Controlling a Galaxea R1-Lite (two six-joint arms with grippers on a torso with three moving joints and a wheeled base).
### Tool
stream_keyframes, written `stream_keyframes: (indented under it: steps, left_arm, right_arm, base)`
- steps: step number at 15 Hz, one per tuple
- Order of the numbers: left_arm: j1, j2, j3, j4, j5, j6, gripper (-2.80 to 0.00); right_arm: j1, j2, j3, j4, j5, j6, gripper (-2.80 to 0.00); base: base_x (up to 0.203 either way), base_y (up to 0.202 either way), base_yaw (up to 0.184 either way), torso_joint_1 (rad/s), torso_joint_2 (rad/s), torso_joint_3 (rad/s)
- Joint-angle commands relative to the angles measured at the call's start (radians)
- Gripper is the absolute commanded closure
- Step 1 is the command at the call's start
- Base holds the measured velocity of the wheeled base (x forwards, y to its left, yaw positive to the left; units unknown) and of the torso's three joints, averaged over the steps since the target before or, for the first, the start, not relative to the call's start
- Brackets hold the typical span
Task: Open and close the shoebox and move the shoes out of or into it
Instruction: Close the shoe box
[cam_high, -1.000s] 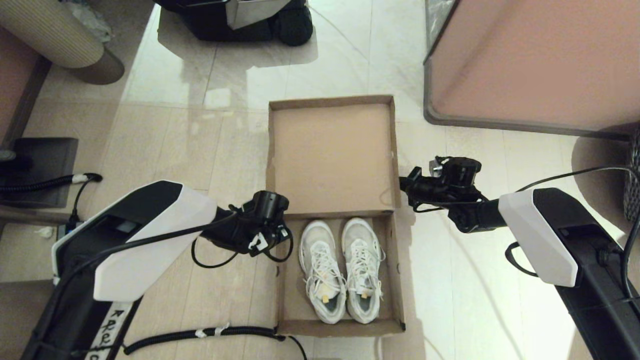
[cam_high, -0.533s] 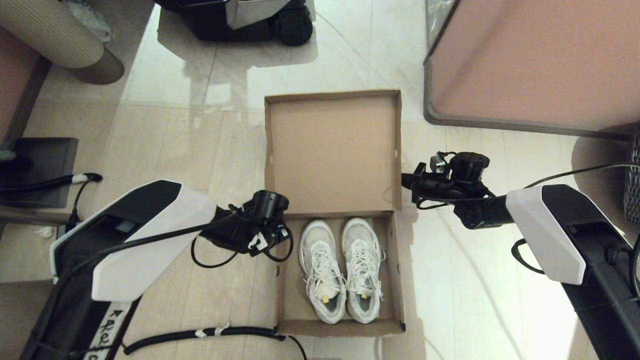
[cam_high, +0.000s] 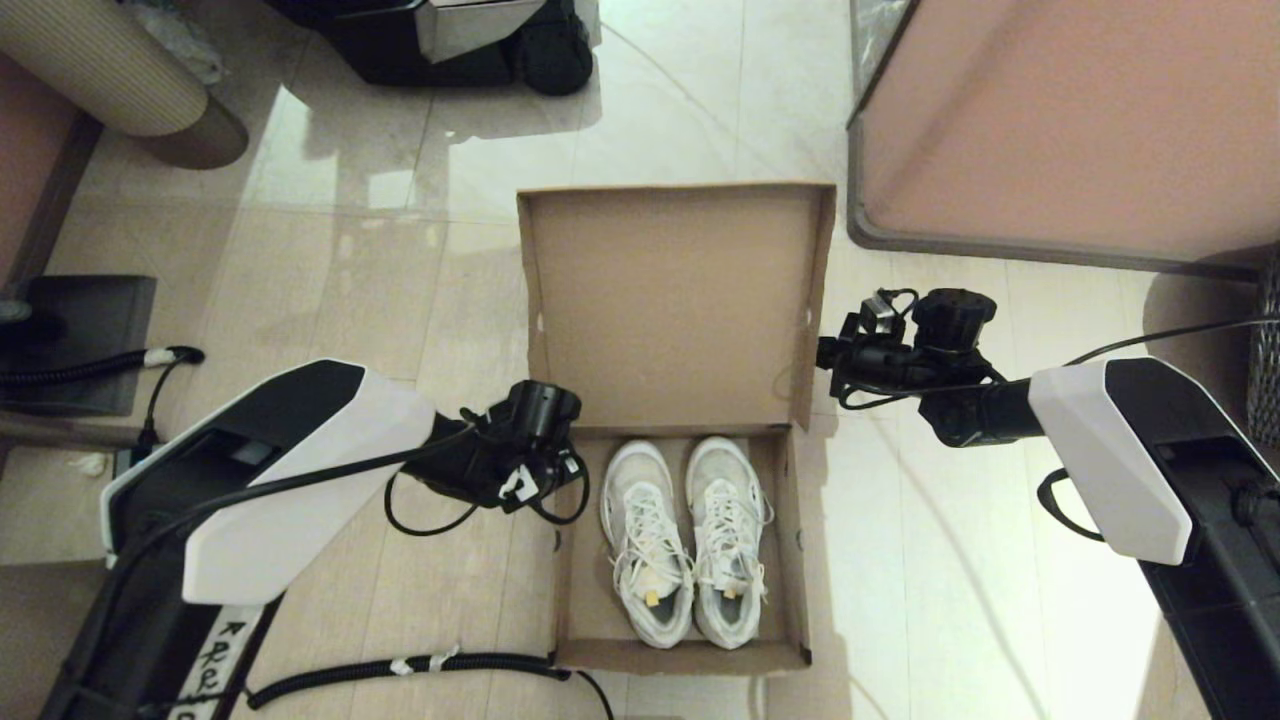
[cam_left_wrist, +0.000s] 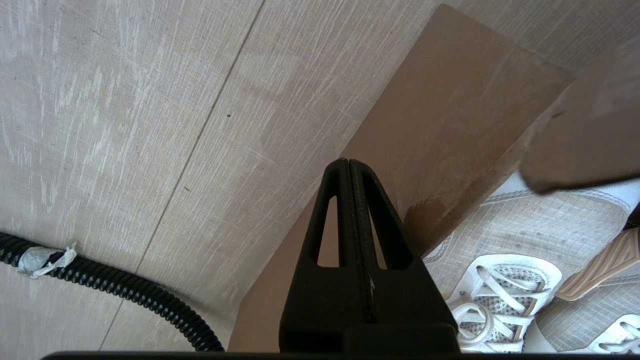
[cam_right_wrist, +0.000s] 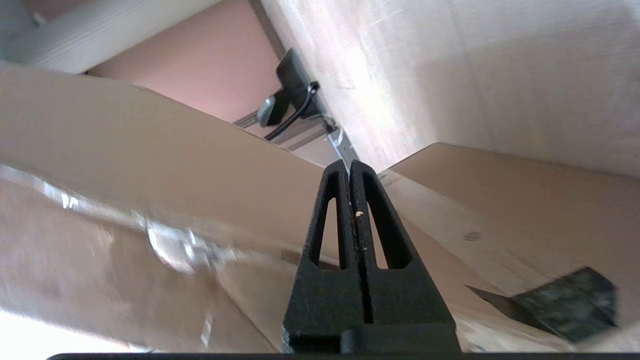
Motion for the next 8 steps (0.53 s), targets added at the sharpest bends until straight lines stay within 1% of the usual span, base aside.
stream_keyframes:
  steps: [1, 3, 6, 8]
  left_arm:
    - [-0.001, -0.001, 0.001, -0.001, 0.003, -0.004, 0.00]
    - [-0.001, -0.001, 0.000, -0.001, 0.003, -0.004, 0.00]
    - [-0.005, -0.004, 0.005, -0.001, 0.004, -0.004, 0.00]
    - [-0.005, -0.018, 0.015, 0.000, 0.006, -0.004, 0.00]
  right_arm:
    - [0.004, -0.019, -0.001, -0.004, 0.030, 0.011, 0.00]
    - [0.002, -0.034, -0.001, -0.005, 0.067, 0.031, 0.00]
    - [0.003, -0.053, -0.001, -0.005, 0.085, 0.049, 0.00]
    - [0.004, -0.071, 0.002, -0.005, 0.110, 0.075, 0.00]
  base:
    - [0.000, 0.000, 0.000, 0.000, 0.00, 0.000]
    - [0.000, 0.000, 0.000, 0.000, 0.00, 0.000]
    - [0.000, 0.000, 0.000, 0.000, 0.00, 0.000]
    - [0.000, 0.000, 0.000, 0.000, 0.00, 0.000]
